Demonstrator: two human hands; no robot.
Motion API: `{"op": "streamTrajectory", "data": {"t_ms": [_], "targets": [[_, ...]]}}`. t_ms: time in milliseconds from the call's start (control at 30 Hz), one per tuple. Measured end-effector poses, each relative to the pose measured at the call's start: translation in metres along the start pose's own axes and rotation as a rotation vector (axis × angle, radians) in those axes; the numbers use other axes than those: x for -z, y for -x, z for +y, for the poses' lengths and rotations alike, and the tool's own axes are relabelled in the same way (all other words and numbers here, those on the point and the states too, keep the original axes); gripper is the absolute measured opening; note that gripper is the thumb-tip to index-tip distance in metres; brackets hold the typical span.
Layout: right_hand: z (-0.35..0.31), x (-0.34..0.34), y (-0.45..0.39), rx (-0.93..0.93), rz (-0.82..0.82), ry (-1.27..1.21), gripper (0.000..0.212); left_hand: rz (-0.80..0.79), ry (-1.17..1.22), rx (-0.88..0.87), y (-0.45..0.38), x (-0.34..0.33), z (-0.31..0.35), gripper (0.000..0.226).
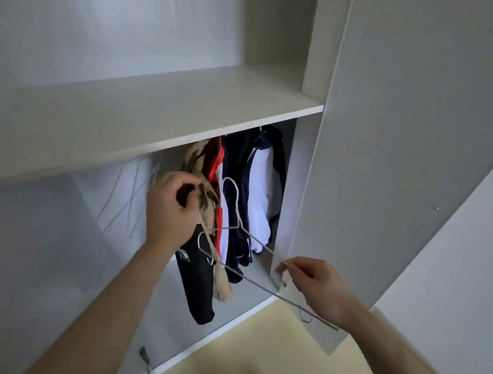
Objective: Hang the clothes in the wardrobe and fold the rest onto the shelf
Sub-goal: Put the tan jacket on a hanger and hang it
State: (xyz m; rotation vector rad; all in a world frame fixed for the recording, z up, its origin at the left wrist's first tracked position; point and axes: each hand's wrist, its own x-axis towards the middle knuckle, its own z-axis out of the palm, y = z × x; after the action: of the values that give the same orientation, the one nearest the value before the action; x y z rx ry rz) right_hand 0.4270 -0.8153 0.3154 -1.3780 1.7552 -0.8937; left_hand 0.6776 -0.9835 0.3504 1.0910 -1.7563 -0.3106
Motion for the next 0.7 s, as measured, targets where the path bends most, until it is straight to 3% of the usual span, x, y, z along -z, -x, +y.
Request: {"op": "streamTrajectory", "data": {"t_ms": [133,300,367,500,700], "targets": [[0.029,0.033,0.074,-0.075,0.119,0.053,0.033,-0.258,0.088,0.143,0.068,-0.039,0.008,0.026],[0.065,0.07,0.178,-0.17,0.281,0.077,0.029,-0.673,0.114,0.134,0.127,-0.082,0.03,0.038],[0.078,0.082,0.219,-0.199,0.335,0.106,0.029,-0.78,0.12,0.086,0.145,-0.099,0.047,0.033],[0.113,0.102,0.307,-0.278,0.476,0.118,0.027,-0.864,0.185,0.014,0.181,-0.13,0.099,0.014],[0.172,0.123,0.445,-0.434,0.698,0.061,0.025,-0.96,0.36,-0.035,0.26,-0.166,0.205,0.017]]}}
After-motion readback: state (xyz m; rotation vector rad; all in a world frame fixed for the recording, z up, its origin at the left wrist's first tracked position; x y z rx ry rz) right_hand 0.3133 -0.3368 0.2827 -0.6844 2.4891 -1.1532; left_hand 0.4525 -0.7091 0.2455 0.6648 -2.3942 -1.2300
